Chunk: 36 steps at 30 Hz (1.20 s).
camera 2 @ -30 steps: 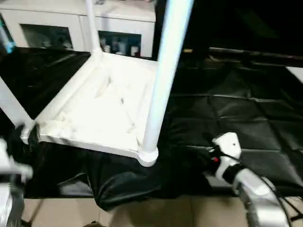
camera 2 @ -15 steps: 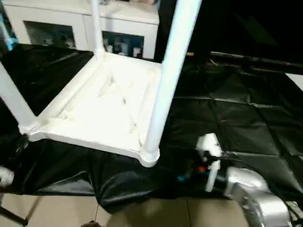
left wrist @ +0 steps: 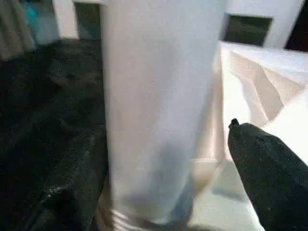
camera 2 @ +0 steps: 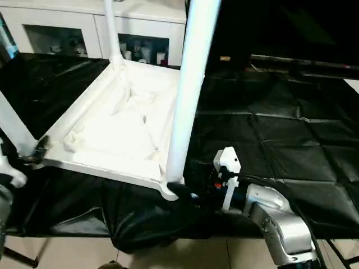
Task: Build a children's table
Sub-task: Flip table
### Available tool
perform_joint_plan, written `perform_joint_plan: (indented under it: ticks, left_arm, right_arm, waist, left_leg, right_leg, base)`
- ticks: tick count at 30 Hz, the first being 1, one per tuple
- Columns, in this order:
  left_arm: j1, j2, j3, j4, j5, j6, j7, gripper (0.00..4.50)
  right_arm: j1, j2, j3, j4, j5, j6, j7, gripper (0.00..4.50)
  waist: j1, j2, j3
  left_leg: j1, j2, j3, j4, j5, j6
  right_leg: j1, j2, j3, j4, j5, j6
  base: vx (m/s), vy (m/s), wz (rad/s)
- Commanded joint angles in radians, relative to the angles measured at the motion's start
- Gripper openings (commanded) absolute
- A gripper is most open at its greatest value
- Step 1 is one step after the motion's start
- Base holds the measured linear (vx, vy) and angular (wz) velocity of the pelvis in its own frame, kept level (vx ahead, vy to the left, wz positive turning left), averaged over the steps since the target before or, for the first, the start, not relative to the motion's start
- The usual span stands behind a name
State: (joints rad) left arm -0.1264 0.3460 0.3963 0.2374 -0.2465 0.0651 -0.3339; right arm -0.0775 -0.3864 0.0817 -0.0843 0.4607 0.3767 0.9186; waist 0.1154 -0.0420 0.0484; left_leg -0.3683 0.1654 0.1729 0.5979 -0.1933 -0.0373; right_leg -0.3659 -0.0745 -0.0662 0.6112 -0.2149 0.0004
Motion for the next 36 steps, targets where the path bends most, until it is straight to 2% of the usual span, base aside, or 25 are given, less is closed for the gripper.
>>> perform_joint_plan:
  ticks: [1, 4, 5, 8, 10, 11, 13, 15, 18, 20, 21, 22, 24, 25, 26, 27, 28, 29, 30, 31, 33, 34, 35, 36]
  left_arm:
    - [0.001, 0.003, -0.022, 0.015, -0.013, 0.03, -0.026, 4.41]
    - [0.003, 0.009, -0.029, 0.024, -0.004, 0.02, -0.033, 4.41]
    - [0.015, 0.001, -0.034, 0.003, -0.01, 0.025, -0.032, 4.41]
    - [0.051, -0.038, -0.054, -0.062, -0.027, 0.056, -0.021, 4.41]
    - [0.059, -0.048, -0.06, -0.077, -0.034, 0.067, -0.02, 4.41]
    - [0.082, -0.075, -0.083, -0.119, -0.038, 0.097, -0.012, 4.26]
    - [0.091, -0.092, -0.099, -0.136, -0.034, 0.107, -0.003, 4.15]
    - [0.093, -0.108, -0.115, -0.138, -0.021, 0.109, 0.011, 3.94]
    - [0.067, -0.145, -0.153, -0.132, -0.011, 0.117, 0.025, 3.73]
    - [0.064, -0.15, -0.157, -0.136, -0.012, 0.122, 0.025, 3.62]
    - [0.054, -0.162, -0.179, -0.15, -0.016, 0.14, 0.015, 3.51]
    - [0.051, -0.165, -0.187, -0.156, -0.018, 0.148, 0.012, 3.51]
    - [0.036, -0.178, -0.219, -0.155, -0.004, 0.16, 0.012, 3.33]
    - [0.036, -0.178, -0.219, -0.155, -0.004, 0.16, 0.012, 3.27]
    - [0.029, -0.183, -0.231, -0.149, 0.002, 0.161, 0.014, 3.21]
    - [0.011, -0.192, -0.243, -0.128, 0.017, 0.157, 0.027, 3.13]
    - [-0.011, -0.201, -0.247, -0.103, 0.027, 0.151, 0.04, 3.05]
    - [-0.022, -0.205, -0.247, -0.09, 0.032, 0.149, 0.047, 2.99]
    - [-0.038, -0.21, -0.249, -0.072, 0.039, 0.146, 0.053, 2.99]
    - [-0.059, -0.215, -0.257, -0.051, 0.041, 0.145, 0.047, 2.95]
    - [-0.076, -0.221, -0.262, -0.031, 0.044, 0.142, 0.049, 2.9]
    - [-0.083, -0.224, -0.262, -0.024, 0.042, 0.139, 0.048, 2.9]
    - [-0.092, -0.229, -0.265, -0.014, 0.041, 0.136, 0.05, 2.89]
    - [-0.102, -0.234, -0.266, -0.002, 0.042, 0.128, 0.053, 2.88]
  right_arm:
    - [0.009, 0.0, -0.035, -0.008, -0.002, -0.016, -0.022, 4.5]
    - [0.016, -0.002, -0.046, 0.003, -0.009, -0.026, -0.031, 4.5]
    - [0.026, -0.018, -0.06, 0.013, -0.019, -0.036, -0.034, 4.5]
    - [0.047, -0.072, -0.092, 0.037, -0.034, -0.045, -0.024, 4.5]
    - [0.05, -0.086, -0.097, 0.043, -0.039, -0.045, -0.025, 4.5]
    - [0.064, -0.117, -0.119, 0.047, -0.04, -0.045, -0.018, 4.5]
    - [0.074, -0.133, -0.137, 0.047, -0.036, -0.043, -0.016, 4.5]
    - [0.084, -0.153, -0.154, 0.055, -0.041, -0.046, -0.015, 4.5]
    - [0.116, -0.185, -0.204, 0.052, -0.046, -0.057, -0.038, 4.5]
    - [0.121, -0.188, -0.207, 0.046, -0.043, -0.054, -0.038, 4.5]
    - [0.147, -0.197, -0.214, 0.013, -0.022, -0.034, -0.023, 4.5]
    - [0.155, -0.2, -0.216, 0.002, -0.014, -0.026, -0.017, 4.5]
    - [0.204, -0.218, -0.201, -0.06, 0.025, 0.019, 0.029, 4.5]
    - [0.204, -0.218, -0.201, -0.06, 0.025, 0.019, 0.029, 4.5]
    - [0.222, -0.227, -0.192, -0.082, 0.039, 0.035, 0.047, 4.5]
    - [0.259, -0.243, -0.175, -0.111, 0.05, 0.051, 0.076, 4.5]
    - [0.289, -0.255, -0.162, -0.125, 0.046, 0.051, 0.09, 4.5]
    - [0.3, -0.259, -0.158, -0.128, 0.04, 0.046, 0.093, 4.5]
    - [0.31, -0.257, -0.161, -0.129, 0.032, 0.038, 0.085, 4.5]
    - [0.309, -0.244, -0.183, -0.127, 0.034, 0.032, 0.06, 4.5]
    - [0.292, -0.235, -0.202, -0.128, 0.043, 0.035, 0.044, 4.5]
    - [0.284, -0.23, -0.205, -0.132, 0.051, 0.041, 0.04, 4.5]
    - [0.272, -0.222, -0.206, -0.135, 0.056, 0.044, 0.034, 4.5]
    - [0.25, -0.204, -0.196, -0.128, 0.042, 0.027, 0.011, 4.5]
  waist:
    - [0.003, 0.01, -0.049]
    - [0.004, 0.005, -0.045]
    - [0.006, 0.008, -0.044]
    - [0.01, 0.005, -0.043]
    - [0.013, 0.001, -0.043]
    - [0.012, -0.002, -0.043]
    - [0.022, -0.003, -0.04]
    - [0.031, -0.005, -0.039]
    - [0.036, 0.006, -0.039]
    - [0.037, 0.003, -0.038]
    - [0.038, 0.007, -0.036]
    - [0.041, 0.004, -0.036]
    - [0.045, 0.006, -0.035]
    - [0.048, 0.006, -0.035]
    - [0.041, 0.008, -0.034]
    - [0.043, 0.01, -0.036]
    - [0.052, 0.014, -0.033]
    - [0.05, 0.011, -0.027]
    - [0.047, 0.016, -0.028]
    - [0.043, 0.021, -0.031]
    - [0.033, 0.015, -0.034]
    - [0.033, 0.015, -0.034]
    - [0.028, 0.022, -0.034]
    - [0.025, 0.02, -0.034]
  left_leg:
    - [0.019, 0.076, -0.032, -0.091, -0.226, 0.0]
    - [0.019, 0.077, -0.031, -0.095, -0.265, -0.006]
    - [0.02, 0.078, -0.033, -0.097, -0.286, -0.014]
    - [0.022, 0.081, -0.031, -0.098, -0.301, -0.026]
    - [0.021, 0.078, -0.029, -0.096, -0.296, -0.02]
    - [0.02, 0.078, -0.027, -0.095, -0.296, -0.017]
    - [0.019, 0.079, -0.027, -0.094, -0.293, -0.003]
    - [0.025, 0.079, -0.024, -0.091, -0.295, 0.002]
    - [0.026, 0.08, -0.027, -0.094, -0.308, -0.008]
    - [0.027, 0.08, -0.026, -0.094, -0.318, -0.011]
    - [0.03, 0.08, -0.026, -0.096, -0.349, -0.018]
    - [0.031, 0.079, -0.028, -0.096, -0.359, -0.017]
    - [0.028, 0.08, -0.03, -0.096, -0.358, -0.009]
    - [0.031, 0.081, -0.029, -0.095, -0.359, -0.007]
    - [0.024, 0.079, -0.032, -0.098, -0.36, -0.009]
    - [0.023, 0.08, -0.032, -0.098, -0.35, -0.008]
    - [0.035, 0.084, -0.029, -0.095, -0.361, -0.005]
    - [0.043, 0.08, -0.026, -0.093, -0.407, -0.013]
    - [0.039, 0.08, -0.03, -0.095, -0.411, -0.018]
    - [0.028, 0.08, -0.036, -0.099, -0.399, -0.025]
    - [0.019, 0.08, -0.039, -0.1, -0.359, -0.022]
    - [0.019, 0.08, -0.039, -0.1, -0.359, -0.022]
    - [0.025, 0.078, -0.036, -0.096, -0.369, -0.02]
    - [0.024, 0.078, -0.036, -0.096, -0.369, -0.019]
  right_leg:
    - [0.023, -0.086, 0.054, -0.062, -0.057, -0.202]
    - [0.022, -0.088, 0.056, -0.071, -0.139, -0.187]
    - [0.02, -0.09, 0.057, -0.074, -0.172, -0.178]
    - [0.019, -0.09, 0.058, -0.076, -0.179, -0.173]
    - [0.02, -0.09, 0.058, -0.078, -0.18, -0.174]
    - [0.02, -0.089, 0.059, -0.078, -0.184, -0.173]
    - [0.021, -0.093, 0.061, -0.085, -0.228, -0.16]
    - [0.014, -0.089, 0.061, -0.089, -0.246, -0.149]
    - [0.013, -0.088, 0.061, -0.095, -0.285, -0.127]
    - [0.012, -0.087, 0.061, -0.097, -0.29, -0.124]
    - [0.01, -0.085, 0.061, -0.1, -0.299, -0.124]
    - [0.012, -0.087, 0.061, -0.101, -0.308, -0.12]
    - [0.014, -0.088, 0.061, -0.104, -0.322, -0.11]
    - [0.011, -0.089, 0.062, -0.105, -0.326, -0.109]
    - [0.014, -0.09, 0.06, -0.104, -0.342, -0.111]
    - [0.017, -0.089, 0.06, -0.105, -0.34, -0.104]
    - [0.006, -0.087, 0.064, -0.111, -0.335, -0.098]
    - [-0.001, -0.089, 0.064, -0.12, -0.392, -0.098]
    - [0.004, -0.093, 0.063, -0.118, -0.409, -0.099]
    - [0.014, -0.095, 0.058, -0.117, -0.426, -0.09]
    - [0.021, -0.094, 0.055, -0.112, -0.387, -0.087]
    - [0.021, -0.094, 0.055, -0.112, -0.387, -0.087]
    - [0.014, -0.094, 0.057, -0.115, -0.399, -0.093]
    - [0.015, -0.094, 0.056, -0.115, -0.404, -0.094]
  base:
    - [0.0, 0.0, 0.0]
    - [0.0, 0.0, 0.0]
    - [0.0, 0.0, 0.0]
    - [0.0, 0.0, 0.0]
    - [0.0, 0.0, 0.0]
    - [0.0, 0.0, 0.0]
    - [0.0, 0.0, 0.0]
    - [0.0, 0.0, 0.0]
    - [0.0, 0.0, 0.0]
    - [0.0, 0.0, 0.0]
    - [0.0, 0.0, 0.0]
    - [0.0, 0.0, 0.0]
    - [0.0, 0.0, 0.0]
    - [0.0, 0.0, 0.0]
    - [0.0, 0.0, 0.0]
    - [0.0, 0.0, 0.0]
    - [0.0, 0.0, 0.0]
    - [-0.008, -0.009, 0.18]
    - [-0.008, -0.009, 0.18]
    - [0.0, 0.0, 0.0]
    - [0.0, 0.0, 0.0]
    - [0.0, 0.0, 0.0]
    - [0.0, 0.0, 0.0]
    - [0.0, 0.0, 0.0]
